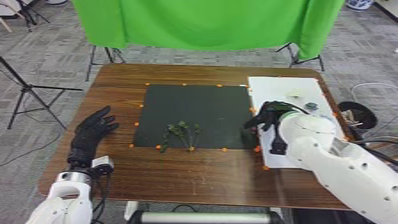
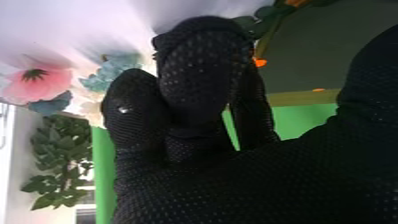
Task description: Arrange flowers
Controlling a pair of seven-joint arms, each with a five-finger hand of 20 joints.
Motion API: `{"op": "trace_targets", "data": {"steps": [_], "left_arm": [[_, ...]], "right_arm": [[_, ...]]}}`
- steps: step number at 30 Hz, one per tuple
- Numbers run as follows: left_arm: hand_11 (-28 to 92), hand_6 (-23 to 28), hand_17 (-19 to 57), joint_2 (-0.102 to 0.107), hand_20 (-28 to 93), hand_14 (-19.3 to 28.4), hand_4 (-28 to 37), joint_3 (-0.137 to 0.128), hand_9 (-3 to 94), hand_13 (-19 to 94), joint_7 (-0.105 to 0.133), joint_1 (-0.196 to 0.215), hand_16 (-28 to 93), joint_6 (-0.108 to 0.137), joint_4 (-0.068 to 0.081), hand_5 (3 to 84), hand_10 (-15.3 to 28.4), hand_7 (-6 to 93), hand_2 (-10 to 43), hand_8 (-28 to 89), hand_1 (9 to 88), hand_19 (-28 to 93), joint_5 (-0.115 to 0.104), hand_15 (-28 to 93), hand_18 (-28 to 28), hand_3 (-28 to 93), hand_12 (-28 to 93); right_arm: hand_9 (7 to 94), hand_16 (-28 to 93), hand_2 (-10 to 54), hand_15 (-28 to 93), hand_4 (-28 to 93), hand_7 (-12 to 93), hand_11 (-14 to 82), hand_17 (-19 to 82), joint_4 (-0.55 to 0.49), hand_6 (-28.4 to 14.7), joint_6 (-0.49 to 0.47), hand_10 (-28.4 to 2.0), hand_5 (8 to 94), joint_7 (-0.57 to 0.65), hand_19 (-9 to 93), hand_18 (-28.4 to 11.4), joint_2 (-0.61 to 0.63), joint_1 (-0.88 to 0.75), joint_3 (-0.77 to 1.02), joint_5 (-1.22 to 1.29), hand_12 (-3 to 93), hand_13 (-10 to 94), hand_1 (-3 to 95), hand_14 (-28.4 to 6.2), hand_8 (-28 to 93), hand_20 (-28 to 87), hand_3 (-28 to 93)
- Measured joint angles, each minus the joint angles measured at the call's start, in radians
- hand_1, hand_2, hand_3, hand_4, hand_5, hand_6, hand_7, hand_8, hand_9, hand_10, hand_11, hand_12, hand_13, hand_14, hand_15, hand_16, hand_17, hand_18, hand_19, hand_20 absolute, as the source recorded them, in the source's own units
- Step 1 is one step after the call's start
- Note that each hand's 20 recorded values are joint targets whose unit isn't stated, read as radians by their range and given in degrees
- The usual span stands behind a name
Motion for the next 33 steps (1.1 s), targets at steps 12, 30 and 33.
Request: {"op": "trace_targets", "data": {"steps": [12,30,33], "left_arm": [[18,-1.5,6.3,-0.005,20,16.6,-23.8,0.0,42.2,37,-0.003,-0.002,1,-0.002,0.0,39.6,12.0,16.4,-9.5,-9,29.3,10,0.003,29,15.4,71,11],[18,-0.2,6.2,-0.008,20,16.5,-23.4,0.0,42.1,37,-0.008,-0.002,1,-0.002,-0.003,39.3,11.9,15.8,-9.5,-9,29.6,10,0.003,29,15.4,71,11],[18,-0.2,6.2,-0.007,20,16.5,-23.5,0.001,41.9,37,-0.008,-0.003,1,-0.003,-0.003,39.4,11.9,15.7,-9.5,-9,29.6,10,0.003,29,15.4,71,11]], "right_arm": [[87.0,20,-9.5,60,-12,16,5.9,74,0.035,-4.8,0.105,-13.1,73.2,-0.039,92,-6.2,-0.029,-0.001,-0.002,0.005,19.0,94,62.0,-1.0,16,35,56],[93.7,20,-9.5,62,-10,20,8.3,75,0.026,-5.4,0.359,-12.6,80.1,-0.112,90,-5.7,-0.027,-0.101,0.055,0.127,24.3,94,66.5,-0.5,14,40,59],[93.7,19,-9.5,62,-10,20,8.3,75,-0.003,-5.4,0.416,-12.5,80.3,-0.138,90,-5.7,-0.026,-0.154,0.094,0.139,24.2,94,66.2,-0.4,14,40,59]]}}
